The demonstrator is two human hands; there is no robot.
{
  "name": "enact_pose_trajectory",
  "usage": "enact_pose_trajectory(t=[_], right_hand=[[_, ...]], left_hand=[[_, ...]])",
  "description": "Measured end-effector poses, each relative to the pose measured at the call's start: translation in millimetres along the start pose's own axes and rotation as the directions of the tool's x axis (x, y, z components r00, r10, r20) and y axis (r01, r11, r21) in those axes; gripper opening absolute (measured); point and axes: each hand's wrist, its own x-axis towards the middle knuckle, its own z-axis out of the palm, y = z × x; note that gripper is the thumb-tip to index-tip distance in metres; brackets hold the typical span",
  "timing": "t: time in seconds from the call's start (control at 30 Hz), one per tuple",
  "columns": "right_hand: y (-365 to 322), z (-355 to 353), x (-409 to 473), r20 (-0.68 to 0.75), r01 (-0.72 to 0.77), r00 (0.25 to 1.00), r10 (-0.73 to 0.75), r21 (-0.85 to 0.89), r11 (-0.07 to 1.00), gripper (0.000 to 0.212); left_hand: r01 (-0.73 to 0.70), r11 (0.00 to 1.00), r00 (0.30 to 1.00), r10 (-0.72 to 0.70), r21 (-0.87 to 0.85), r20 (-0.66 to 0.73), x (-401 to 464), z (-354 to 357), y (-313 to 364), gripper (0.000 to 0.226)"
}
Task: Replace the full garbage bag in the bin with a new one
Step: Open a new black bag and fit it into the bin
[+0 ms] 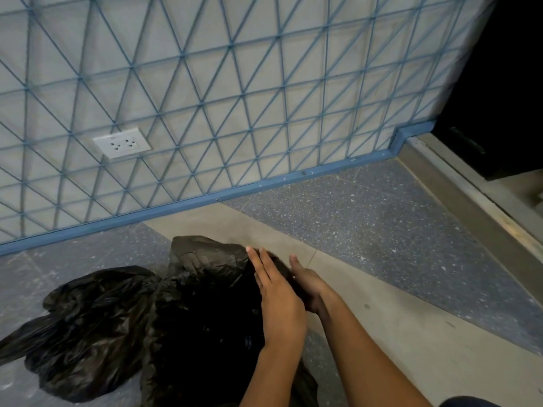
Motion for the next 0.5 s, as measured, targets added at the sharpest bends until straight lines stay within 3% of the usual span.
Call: enact_pose_trajectory(t=[0.1,0.2,0.3,0.33,0.4,0.43,0.5], right_hand=[[-1.2,4.5,0.1,0.016,0.106,0.994,-0.105,-0.160,0.981,0.035],[11.6,3.1,1.2,-0.210,0.052,0.961,-0.178,-0.497,0.866,0.022],[0.6,-4.1,-14.6,-0.339,0.076,0.893,-0.295,-0.533,0.843,0.023],[-9.0,-4.4,-26.6,-0.369,0.164,0.849,-0.377,-0.495,0.853,0.024],[-29.3,7.7,-58.6,-0.415,0.385,0.714,-0.564,-0.440,0.811,0.024],[-36.4,20.5,-77.6,-0.389,0.485,0.641,-0.662,-0.462,0.742,0.025],[-44.5,55.3,-113.9,-0.181,0.626,0.499,-0.848,-0.601,0.496,0.029]], left_hand=[[-0.002,1.000,1.000,0.002,0.005,-0.014,1.1,1.2,-0.8,0.089],[-0.006,1.000,1.000,0.006,-0.018,-0.012,-1.0,-2.5,2.4,0.084],[-0.022,1.000,1.000,0.022,0.003,-0.013,-7.1,-23.3,9.8,0.068],[-0.018,0.996,0.998,0.023,0.089,-0.059,-7.7,-37.3,10.9,0.064],[-0.042,0.976,0.954,0.103,0.213,-0.283,0.0,-70.2,4.1,0.053],[-0.049,0.979,0.911,0.125,0.196,-0.393,9.6,-87.0,-2.1,0.048],[-0.014,0.979,0.853,0.118,0.204,-0.509,40.5,-115.5,-21.6,0.048]])
